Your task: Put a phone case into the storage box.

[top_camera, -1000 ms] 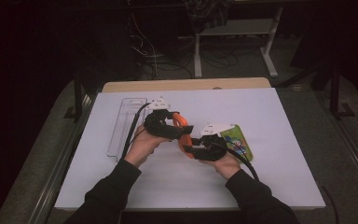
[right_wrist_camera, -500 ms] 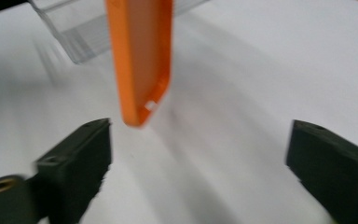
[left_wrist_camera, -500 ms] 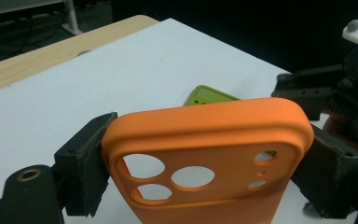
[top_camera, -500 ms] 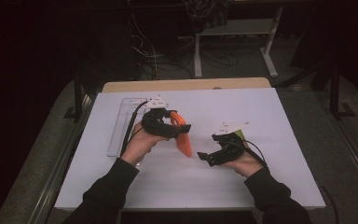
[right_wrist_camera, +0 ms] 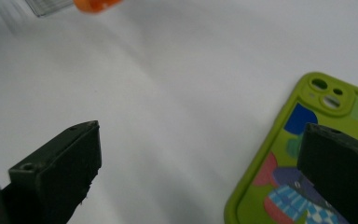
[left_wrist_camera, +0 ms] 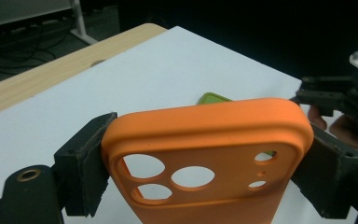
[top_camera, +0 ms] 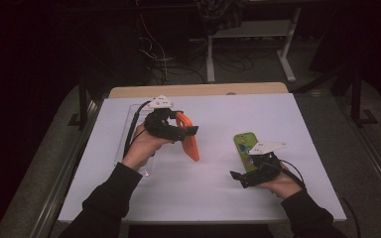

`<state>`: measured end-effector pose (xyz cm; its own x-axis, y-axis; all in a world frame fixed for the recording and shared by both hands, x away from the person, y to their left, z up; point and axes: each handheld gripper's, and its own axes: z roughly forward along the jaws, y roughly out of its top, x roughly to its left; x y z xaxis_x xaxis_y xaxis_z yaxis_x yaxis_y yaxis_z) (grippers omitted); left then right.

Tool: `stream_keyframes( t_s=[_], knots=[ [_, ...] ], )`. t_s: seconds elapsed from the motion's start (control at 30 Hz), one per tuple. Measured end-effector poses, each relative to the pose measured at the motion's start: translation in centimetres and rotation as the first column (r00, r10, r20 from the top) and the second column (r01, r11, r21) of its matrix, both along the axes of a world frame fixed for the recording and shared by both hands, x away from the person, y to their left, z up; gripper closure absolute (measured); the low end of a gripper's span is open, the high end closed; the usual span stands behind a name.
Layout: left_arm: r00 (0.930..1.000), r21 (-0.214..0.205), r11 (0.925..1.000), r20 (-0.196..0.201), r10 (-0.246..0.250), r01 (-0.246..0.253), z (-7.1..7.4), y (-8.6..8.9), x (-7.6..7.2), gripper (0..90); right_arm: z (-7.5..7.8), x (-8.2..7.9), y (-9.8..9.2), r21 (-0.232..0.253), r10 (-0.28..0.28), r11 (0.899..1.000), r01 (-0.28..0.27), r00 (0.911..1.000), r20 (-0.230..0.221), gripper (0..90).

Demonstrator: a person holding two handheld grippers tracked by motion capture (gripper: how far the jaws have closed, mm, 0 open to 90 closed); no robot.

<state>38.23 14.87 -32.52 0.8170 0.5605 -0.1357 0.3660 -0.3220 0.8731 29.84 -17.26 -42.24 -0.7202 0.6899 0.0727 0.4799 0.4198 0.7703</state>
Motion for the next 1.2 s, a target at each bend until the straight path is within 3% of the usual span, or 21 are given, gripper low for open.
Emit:
stream_keyframes(
  t_s=[0.4,0.73,0.97,1.1,1.2],
  knots=[
    [0.9980,0.030,0.9979,0.031,0.056,-0.057,3.0,2.7,1.2,15.3,-1.4,-1.3,-2.3,-0.008,-0.025,1.000,0.024,0.9996,-0.013,0.0],
    [0.9882,0.064,0.9881,0.073,0.135,-0.140,5.6,5.0,3.0,15.2,-1.3,-1.2,-2.6,0.007,-0.038,0.999,0.038,0.9991,-0.017,0.0],
    [0.9690,0.094,0.9683,0.111,0.221,-0.231,7.1,7.0,5.0,15.1,-1.2,-1.2,-2.6,0.009,-0.046,0.999,0.046,0.9987,-0.021,0.0],
    [0.9520,0.098,0.9511,0.122,0.281,-0.293,7.3,8.0,6.3,15.1,-1.1,-1.2,-2.6,0.006,-0.043,0.999,0.043,0.9990,-0.014,0.0],
    [0.9393,0.123,0.9351,0.134,0.316,-0.332,7.4,8.8,7.3,15.0,-1.1,-1.2,-2.6,0.010,-0.043,0.999,0.043,0.9990,-0.012,0.0]
  ],
)
